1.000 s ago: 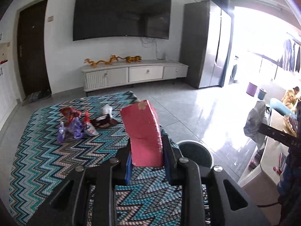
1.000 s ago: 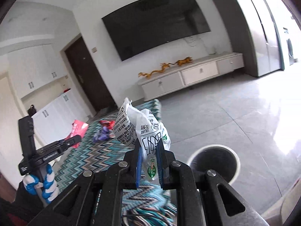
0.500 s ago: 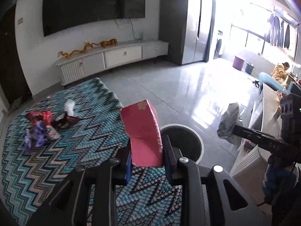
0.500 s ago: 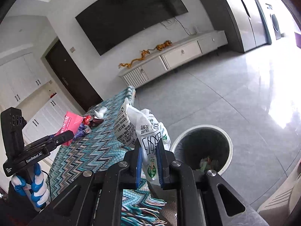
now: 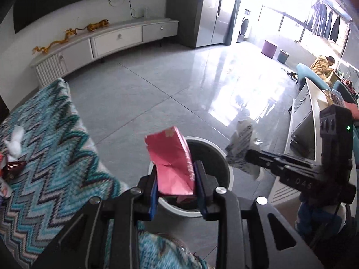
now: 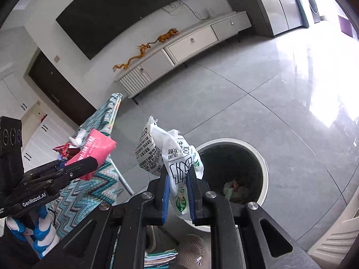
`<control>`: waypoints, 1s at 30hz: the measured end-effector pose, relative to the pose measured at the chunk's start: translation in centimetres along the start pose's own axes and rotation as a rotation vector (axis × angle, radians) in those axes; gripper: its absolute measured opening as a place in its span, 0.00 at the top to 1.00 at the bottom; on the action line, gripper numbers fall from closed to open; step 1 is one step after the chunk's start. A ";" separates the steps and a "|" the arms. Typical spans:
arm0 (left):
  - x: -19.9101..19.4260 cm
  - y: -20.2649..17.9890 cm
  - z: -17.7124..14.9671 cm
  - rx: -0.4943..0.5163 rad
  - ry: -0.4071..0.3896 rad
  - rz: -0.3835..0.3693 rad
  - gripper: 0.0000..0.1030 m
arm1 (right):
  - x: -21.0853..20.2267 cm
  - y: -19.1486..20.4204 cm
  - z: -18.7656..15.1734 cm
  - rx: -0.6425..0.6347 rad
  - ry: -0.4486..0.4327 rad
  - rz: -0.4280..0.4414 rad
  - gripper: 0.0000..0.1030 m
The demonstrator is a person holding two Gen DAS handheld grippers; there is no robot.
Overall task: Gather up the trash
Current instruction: 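Carry both items to the bin and open both tools to drop them in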
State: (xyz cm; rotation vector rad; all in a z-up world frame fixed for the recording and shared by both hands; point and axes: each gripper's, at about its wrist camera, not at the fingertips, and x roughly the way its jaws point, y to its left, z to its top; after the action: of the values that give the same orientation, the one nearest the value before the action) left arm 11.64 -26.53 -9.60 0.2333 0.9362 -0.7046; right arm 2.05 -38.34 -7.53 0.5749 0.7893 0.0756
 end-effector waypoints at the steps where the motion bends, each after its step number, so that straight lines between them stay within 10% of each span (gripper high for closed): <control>1: 0.5 0.1 0.3 -0.006 0.006 -0.021 0.73 | 0.6 -0.2 0.1 0.003 0.008 -0.010 0.84; 6: 2.4 0.5 1.3 -0.048 0.025 -0.098 0.51 | 2.9 -1.6 0.8 0.033 0.036 -0.044 0.54; 30: -8.3 -0.2 -1.5 -0.008 -0.183 0.261 0.40 | -4.5 1.7 0.1 -0.009 -0.077 -0.017 0.53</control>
State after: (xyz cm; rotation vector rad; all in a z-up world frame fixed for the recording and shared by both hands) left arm 7.29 -22.22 -3.77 0.2733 0.7177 -0.4722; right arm -0.82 -38.17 -3.69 0.5598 0.7184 0.0412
